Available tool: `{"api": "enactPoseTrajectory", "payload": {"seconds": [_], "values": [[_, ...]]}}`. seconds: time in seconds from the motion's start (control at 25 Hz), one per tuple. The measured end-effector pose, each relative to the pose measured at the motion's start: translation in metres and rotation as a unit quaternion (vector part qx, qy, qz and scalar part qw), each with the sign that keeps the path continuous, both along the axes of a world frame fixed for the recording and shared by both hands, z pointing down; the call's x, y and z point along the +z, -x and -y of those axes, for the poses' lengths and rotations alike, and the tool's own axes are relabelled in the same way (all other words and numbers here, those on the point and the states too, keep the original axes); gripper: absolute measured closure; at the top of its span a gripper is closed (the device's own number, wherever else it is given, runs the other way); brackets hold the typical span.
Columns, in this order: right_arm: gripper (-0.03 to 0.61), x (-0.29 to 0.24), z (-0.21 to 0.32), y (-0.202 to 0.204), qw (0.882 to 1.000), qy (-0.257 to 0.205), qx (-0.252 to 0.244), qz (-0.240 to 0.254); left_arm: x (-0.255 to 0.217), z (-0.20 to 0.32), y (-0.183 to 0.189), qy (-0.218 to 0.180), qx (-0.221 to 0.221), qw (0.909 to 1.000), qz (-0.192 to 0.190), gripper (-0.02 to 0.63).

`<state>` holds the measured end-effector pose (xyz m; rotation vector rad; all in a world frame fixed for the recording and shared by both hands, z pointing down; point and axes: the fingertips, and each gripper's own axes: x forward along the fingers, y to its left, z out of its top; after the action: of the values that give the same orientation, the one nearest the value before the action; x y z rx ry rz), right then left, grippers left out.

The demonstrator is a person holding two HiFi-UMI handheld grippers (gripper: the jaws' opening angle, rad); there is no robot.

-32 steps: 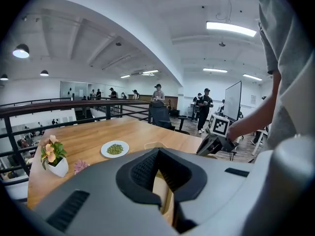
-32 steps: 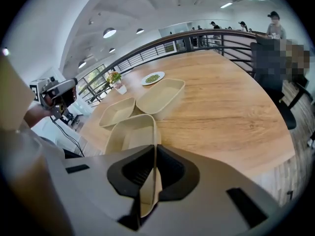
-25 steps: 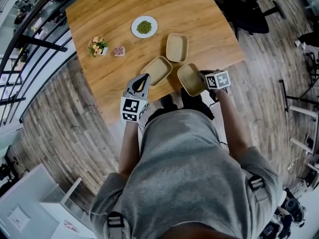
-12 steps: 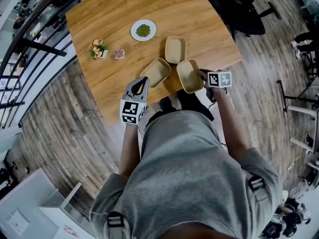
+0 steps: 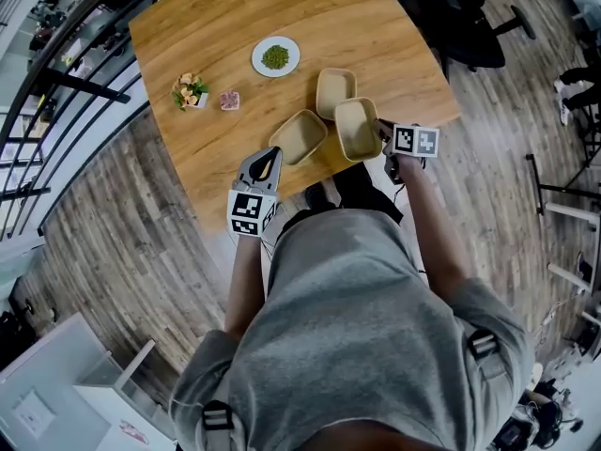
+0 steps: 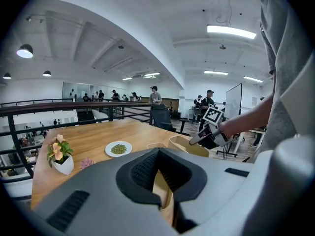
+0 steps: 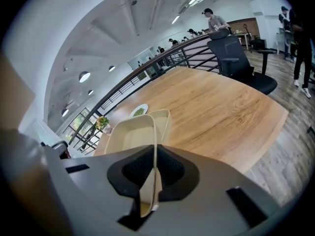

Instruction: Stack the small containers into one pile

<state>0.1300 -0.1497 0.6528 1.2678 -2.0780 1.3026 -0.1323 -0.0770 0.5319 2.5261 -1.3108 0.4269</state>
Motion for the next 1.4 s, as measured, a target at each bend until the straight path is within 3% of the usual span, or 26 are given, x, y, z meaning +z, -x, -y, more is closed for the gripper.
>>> {"api": "enactPoseTrajectory", "payload": {"seconds": [0.32,0.88,1.4], "values": [[0.554,0.005,0.035,0.009,0.999,0.004,0.042,0.013,0.004,0.008,0.009,0.015,-0.014,0.9998,0.006,0.597],[0.552,0.029,0.080,0.025,0.987,0.060,0.120,0.084,0.004,0.042,0.002,0.030,-0.019,0.9992,0.017,0.597],[0.552,0.049,0.102,0.029,0.983,0.077,0.145,0.082,0.009,0.052,-0.006,0.044,-0.022,0.9983,0.031,0.597]]}}
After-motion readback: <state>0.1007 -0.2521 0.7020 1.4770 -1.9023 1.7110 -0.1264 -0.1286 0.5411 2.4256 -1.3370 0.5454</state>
